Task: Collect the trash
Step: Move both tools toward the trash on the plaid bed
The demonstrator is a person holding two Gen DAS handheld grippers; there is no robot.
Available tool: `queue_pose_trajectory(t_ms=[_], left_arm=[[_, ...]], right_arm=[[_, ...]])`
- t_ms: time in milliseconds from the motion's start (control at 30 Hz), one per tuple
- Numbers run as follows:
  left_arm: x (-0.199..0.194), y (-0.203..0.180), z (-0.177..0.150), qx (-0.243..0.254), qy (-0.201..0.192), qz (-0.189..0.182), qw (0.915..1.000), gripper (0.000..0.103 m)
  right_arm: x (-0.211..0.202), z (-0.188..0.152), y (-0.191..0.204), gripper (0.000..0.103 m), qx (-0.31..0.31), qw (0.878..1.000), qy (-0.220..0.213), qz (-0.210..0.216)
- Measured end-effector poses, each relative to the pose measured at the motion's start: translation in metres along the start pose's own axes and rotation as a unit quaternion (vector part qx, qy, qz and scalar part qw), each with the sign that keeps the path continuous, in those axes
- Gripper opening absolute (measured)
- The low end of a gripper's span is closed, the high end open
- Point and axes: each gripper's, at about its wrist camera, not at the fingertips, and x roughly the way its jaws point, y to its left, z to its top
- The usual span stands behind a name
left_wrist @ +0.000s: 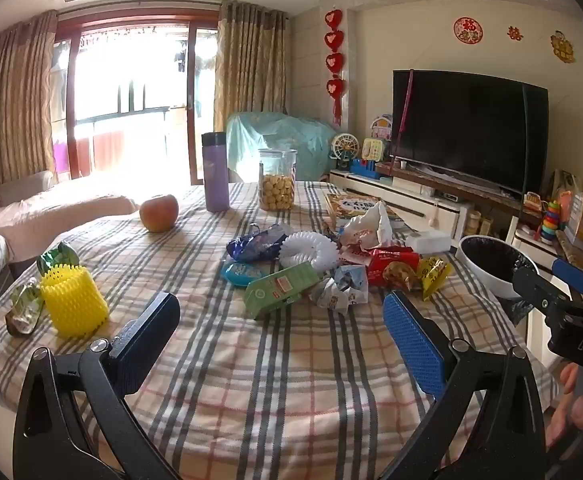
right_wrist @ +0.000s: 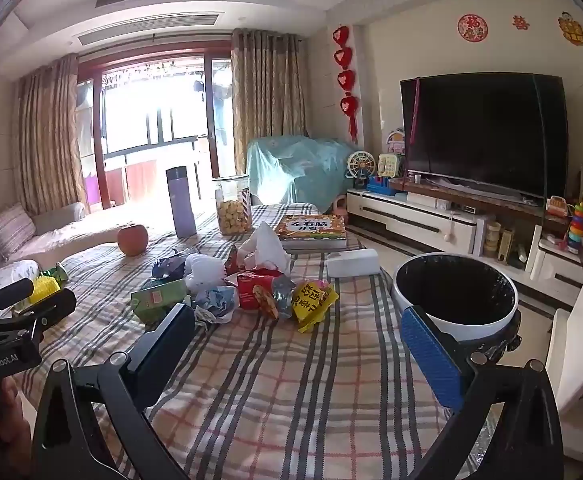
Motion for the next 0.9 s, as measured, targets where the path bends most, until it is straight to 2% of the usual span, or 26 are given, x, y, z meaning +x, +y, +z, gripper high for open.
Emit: queue_pose_trajectory(t_ms=[900], left_arm=[[0.003,-0.0025,-0.0004,0.005,-0.001,0.001,1.0,0.103]], right_arm=[[0.0025,-0.0013,0.0033,0.103,0.001,1.0,0.002,0.009]])
